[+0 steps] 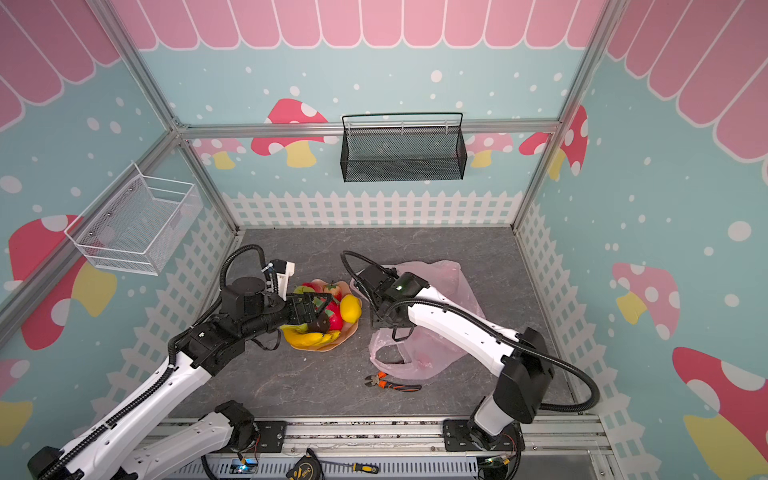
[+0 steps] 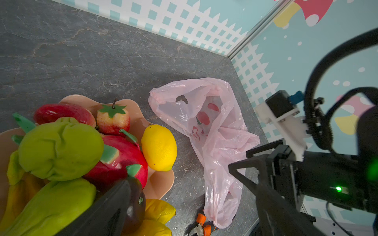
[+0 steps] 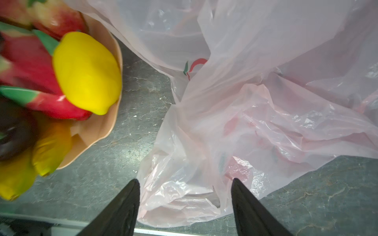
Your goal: Place the fruits into the plastic bag
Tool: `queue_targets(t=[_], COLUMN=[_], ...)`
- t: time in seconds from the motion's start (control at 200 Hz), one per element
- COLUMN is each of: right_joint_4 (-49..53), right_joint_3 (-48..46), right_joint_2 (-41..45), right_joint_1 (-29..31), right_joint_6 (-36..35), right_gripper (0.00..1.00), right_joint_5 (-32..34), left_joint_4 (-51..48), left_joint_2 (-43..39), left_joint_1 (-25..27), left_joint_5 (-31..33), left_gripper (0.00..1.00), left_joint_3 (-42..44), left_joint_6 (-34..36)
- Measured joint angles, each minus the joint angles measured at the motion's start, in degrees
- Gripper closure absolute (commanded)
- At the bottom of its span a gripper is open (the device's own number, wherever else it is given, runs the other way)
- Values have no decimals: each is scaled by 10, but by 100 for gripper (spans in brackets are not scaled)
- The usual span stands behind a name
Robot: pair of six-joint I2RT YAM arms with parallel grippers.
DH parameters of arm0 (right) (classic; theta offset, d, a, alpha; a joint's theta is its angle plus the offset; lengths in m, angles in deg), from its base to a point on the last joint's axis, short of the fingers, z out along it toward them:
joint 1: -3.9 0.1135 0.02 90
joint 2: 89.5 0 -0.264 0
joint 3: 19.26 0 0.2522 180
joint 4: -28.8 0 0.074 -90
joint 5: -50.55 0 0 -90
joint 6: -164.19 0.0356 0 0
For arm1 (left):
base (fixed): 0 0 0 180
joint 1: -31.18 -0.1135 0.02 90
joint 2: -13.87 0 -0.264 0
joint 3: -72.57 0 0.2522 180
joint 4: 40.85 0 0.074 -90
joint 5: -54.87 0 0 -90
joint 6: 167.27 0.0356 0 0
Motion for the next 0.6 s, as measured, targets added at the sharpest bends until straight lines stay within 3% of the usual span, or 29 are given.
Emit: queue_targets(t=[0.33, 0.595], right_joint_4=[8, -3], right_joint_3=[62, 56], right_joint_2=[-118, -179], right_joint_1=[0, -1], right_joint_6=[40, 48], right_gripper=[29, 33], right_joint_5=[42, 60], left_joint_4=[-8, -28], left_joint_2=[-12, -28], left_joint_1=[0, 0], left_joint_5=[2, 14], left_gripper=[4, 4], left_joint_3=[0, 0], left_joint_6=[6, 9])
